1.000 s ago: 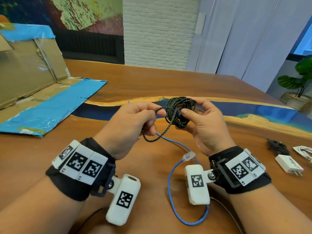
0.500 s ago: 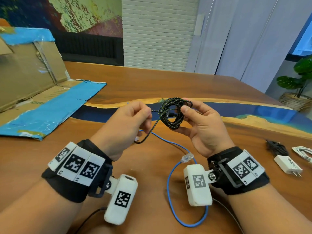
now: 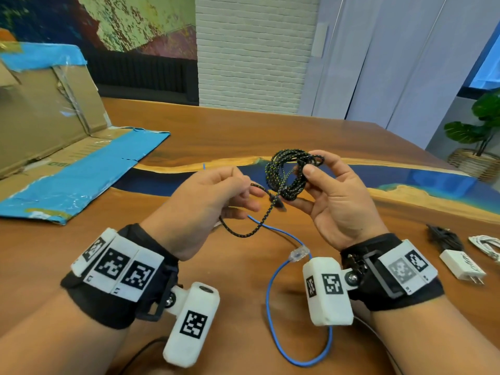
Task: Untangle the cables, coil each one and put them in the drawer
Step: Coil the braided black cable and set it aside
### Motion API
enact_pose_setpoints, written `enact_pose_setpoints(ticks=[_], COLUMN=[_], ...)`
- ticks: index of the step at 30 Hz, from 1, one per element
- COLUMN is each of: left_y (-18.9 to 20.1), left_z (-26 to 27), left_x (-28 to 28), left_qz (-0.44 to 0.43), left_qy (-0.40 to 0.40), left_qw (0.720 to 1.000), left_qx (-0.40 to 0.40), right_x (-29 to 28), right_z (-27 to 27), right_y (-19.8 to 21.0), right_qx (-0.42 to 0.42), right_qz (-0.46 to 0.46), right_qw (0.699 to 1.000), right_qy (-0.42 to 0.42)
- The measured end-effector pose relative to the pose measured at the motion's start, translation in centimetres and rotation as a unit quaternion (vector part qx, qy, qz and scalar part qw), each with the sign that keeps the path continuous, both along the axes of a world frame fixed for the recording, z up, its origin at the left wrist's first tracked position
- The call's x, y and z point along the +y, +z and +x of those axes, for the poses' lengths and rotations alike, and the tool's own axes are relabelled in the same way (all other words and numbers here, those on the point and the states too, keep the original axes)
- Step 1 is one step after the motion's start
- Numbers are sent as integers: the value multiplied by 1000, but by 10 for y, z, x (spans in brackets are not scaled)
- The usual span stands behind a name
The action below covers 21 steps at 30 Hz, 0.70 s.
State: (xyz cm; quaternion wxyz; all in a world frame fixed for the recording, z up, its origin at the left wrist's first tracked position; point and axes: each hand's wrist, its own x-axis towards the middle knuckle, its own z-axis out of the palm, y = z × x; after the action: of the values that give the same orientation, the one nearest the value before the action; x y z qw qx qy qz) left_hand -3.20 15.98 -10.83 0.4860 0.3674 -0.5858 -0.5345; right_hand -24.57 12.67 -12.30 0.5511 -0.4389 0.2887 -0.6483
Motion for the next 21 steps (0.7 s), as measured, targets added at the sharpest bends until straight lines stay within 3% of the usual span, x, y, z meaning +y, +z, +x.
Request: enact_pose_setpoints(ticks=[7,10,21], left_y=[-7,-10,-13], left_z=[9,6,6], left_x=[-15,-16,-23], left_qz=[52,44,97], left_qy=[98,97,88], left_qw=[994,994,986], left_qx=[-15,-22,106], right_x=[4,8,12], right_z=[-1,4,16], right_y=[5,4,-2], right_qx=[-83,-67,-11], right_qz=[-39,-39,-19], right_qw=[996,994,990], right_qy=[23,74,141])
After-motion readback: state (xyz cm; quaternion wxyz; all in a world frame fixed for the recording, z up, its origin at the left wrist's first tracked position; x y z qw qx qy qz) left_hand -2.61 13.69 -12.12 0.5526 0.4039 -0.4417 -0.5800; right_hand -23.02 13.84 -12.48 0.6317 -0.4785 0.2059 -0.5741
